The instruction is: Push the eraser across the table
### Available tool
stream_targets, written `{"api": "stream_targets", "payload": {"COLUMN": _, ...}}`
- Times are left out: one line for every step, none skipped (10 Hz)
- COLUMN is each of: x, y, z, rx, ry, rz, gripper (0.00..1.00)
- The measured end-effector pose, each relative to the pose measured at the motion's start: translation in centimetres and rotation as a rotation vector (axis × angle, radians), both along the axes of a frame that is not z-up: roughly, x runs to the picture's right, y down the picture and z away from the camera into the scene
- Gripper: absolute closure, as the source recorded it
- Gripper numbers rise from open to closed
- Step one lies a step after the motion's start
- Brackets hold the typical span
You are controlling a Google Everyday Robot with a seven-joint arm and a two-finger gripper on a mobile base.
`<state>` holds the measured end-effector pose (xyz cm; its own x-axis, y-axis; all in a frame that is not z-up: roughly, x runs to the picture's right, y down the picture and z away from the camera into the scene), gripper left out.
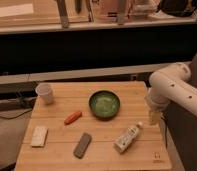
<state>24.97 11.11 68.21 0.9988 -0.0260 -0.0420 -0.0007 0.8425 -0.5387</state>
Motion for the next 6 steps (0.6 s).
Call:
{"api": "stream_targets", "payload": {"x": -1.7, "y": 0.1, "z": 0.0, "rx": 0.0, "ry": -0.005, "rz": -0.021, "gripper": 0.2}}
{"api": "stream_targets", "payload": {"x": -3.1, "y": 0.5, "z": -0.1, "rx": -0.001, "ry": -0.012, "rz": -0.048, "gripper": 0.2}}
{"api": "stream_targets", "payload": {"x": -4.0, "y": 1.0, "z": -0.2, "rx": -0.003, "ry": -0.017, "rz": -0.067, "gripper": 0.2}}
{"api": "stream_targets", "payload": {"x": -4.8, "y": 1.4, "z": -0.2, "rx": -0.003, "ry": -0.022, "rz": -0.081, "gripper": 0.2}}
{"api": "stream_targets", "payload": {"x": -5.9, "y": 1.8, "z": -0.1, "rx": -0.002, "ry": -0.031, "rz": -0.099, "gripper": 0.2}}
{"api": "stream_targets", "payload": {"x": -7.0, "y": 2.3, "z": -0.1, "rx": -0.003, "ry": -0.041, "rz": -0.116, "gripper": 0.2}}
